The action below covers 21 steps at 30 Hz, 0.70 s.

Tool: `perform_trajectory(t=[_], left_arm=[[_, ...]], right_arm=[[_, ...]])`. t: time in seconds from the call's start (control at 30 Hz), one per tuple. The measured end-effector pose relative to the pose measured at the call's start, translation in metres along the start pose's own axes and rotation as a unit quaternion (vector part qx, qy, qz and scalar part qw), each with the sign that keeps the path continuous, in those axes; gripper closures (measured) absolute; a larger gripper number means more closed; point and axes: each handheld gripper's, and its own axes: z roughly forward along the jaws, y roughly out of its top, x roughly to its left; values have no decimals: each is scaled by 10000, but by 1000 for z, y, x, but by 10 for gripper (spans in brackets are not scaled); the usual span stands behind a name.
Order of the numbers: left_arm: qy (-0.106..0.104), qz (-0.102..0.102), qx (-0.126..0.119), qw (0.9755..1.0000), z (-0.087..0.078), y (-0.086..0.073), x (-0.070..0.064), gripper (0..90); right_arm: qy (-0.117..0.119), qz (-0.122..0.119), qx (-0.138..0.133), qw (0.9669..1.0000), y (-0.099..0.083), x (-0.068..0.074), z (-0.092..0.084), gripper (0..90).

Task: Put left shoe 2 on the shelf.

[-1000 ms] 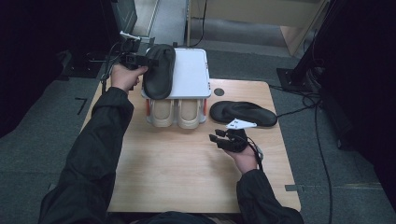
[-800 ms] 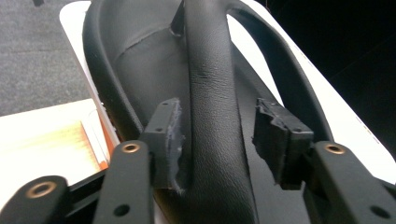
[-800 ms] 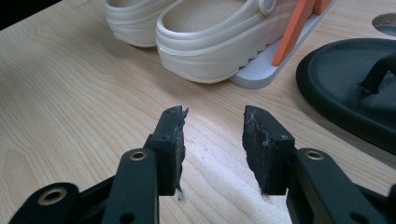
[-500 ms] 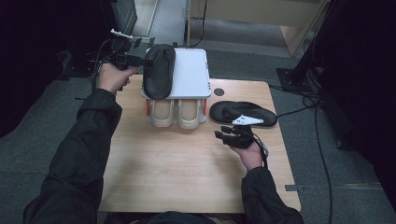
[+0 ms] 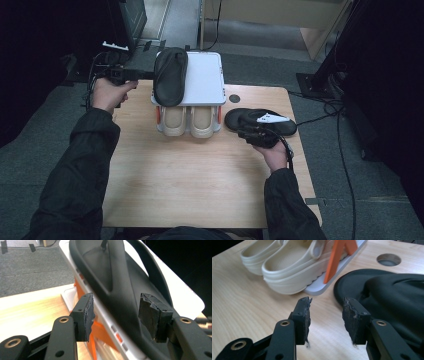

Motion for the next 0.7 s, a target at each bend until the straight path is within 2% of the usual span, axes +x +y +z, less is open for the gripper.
perform_trajectory(t=[0.13,0.27,0.37,0.7], left_arm=[[60,-75,10,10000,-5,-11,5,460],[76,-103,-42,9999,-8,-22,9,469],[70,-84,-12,9999,-10,-30,11,473],[15,-30,5,10000,-11,-59,15,472]], right_arm=[[-27,3,17,10000,4,-10,0,572],[-190,-143,97,9997,8,-19,0,570],[-285,-97,-11,9995,9,-28,-1,571],[-521,89,-91,9986,9,-57,-9,547]])
